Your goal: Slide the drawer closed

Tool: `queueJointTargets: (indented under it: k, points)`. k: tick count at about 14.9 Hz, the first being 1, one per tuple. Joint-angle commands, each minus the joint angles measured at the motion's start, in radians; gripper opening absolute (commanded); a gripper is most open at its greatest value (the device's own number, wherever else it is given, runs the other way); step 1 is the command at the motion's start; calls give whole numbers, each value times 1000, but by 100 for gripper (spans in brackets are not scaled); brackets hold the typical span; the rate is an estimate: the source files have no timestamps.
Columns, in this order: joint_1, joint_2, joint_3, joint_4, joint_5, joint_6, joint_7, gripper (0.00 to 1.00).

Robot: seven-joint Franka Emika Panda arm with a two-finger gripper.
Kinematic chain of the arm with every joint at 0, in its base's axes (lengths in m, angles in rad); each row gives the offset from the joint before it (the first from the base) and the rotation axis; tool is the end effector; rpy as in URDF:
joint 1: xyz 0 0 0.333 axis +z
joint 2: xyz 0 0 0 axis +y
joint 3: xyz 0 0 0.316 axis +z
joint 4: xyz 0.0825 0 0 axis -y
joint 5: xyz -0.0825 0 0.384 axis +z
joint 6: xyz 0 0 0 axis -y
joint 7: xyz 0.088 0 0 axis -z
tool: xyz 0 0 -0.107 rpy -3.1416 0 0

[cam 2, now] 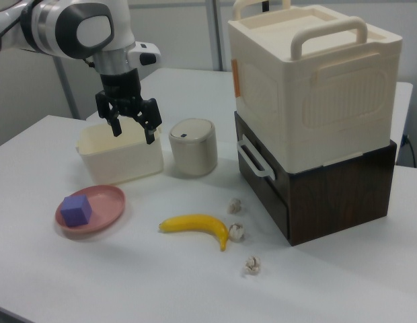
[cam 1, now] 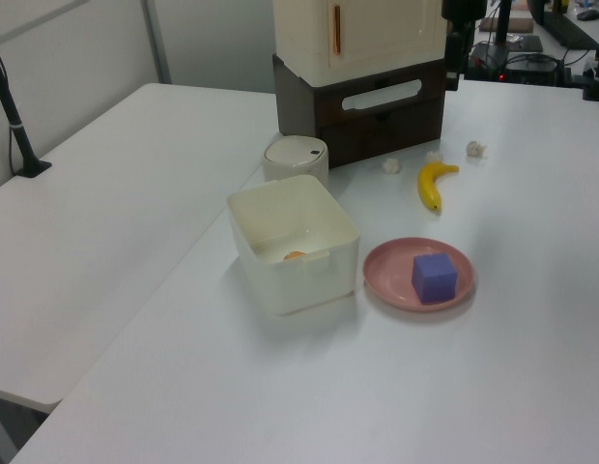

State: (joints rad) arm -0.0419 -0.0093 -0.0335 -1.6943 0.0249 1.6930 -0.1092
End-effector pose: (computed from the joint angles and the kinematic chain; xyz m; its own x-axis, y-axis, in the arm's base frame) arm 0.5579 -0.0398 0.5817 0.9995 0.0307 0.0106 0.0310 -0.9992 -0.0240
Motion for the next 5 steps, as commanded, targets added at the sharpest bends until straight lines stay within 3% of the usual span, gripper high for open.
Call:
queueJointTargets:
  k: [1, 5]
  points:
    - [0, -17, 0, -24, 13, 1, -7, 100]
    - [0, -14, 0, -22, 13, 5, -7, 100]
